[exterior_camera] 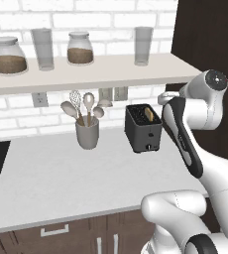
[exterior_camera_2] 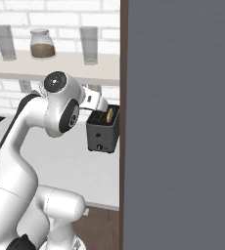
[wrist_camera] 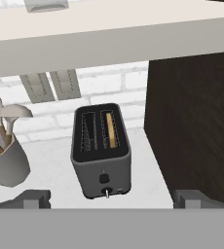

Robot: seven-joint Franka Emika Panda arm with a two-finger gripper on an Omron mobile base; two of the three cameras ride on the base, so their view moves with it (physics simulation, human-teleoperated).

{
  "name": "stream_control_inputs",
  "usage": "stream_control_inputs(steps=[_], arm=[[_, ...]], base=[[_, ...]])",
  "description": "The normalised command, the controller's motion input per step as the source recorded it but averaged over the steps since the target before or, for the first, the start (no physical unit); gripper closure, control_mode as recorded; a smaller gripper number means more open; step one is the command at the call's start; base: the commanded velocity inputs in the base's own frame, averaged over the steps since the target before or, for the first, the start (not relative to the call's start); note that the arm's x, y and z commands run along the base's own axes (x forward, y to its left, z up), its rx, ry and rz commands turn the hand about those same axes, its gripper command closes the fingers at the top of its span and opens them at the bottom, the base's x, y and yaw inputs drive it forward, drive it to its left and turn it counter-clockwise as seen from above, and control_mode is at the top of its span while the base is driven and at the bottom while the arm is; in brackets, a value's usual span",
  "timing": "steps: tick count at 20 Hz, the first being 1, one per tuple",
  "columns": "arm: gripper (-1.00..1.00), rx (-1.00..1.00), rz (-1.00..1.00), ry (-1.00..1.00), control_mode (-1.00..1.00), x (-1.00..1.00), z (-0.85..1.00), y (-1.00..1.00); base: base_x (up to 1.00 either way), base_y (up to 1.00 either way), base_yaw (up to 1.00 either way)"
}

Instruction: Start the toaster. Once the lever pops up, take the bread to the plate on the dining counter.

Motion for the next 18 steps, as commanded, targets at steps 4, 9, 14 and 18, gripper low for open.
stream_control_inputs(steps=[4,9,14,18], arm=[[-1.0,0.0,0.0,0.0,-1.0,0.0,0.0,0.0],[-1.0,0.0,0.0,0.0,-1.0,0.0,0.0,0.0],[-1.0,0.0,0.0,0.0,-1.0,0.0,0.0,0.0],[-1.0,0.0,0.0,0.0,-1.0,0.0,0.0,0.0]], base=[[0.0,0.0,0.0],[0.0,0.0,0.0],[0.0,0.0,0.0],[0.0,0.0,0.0]])
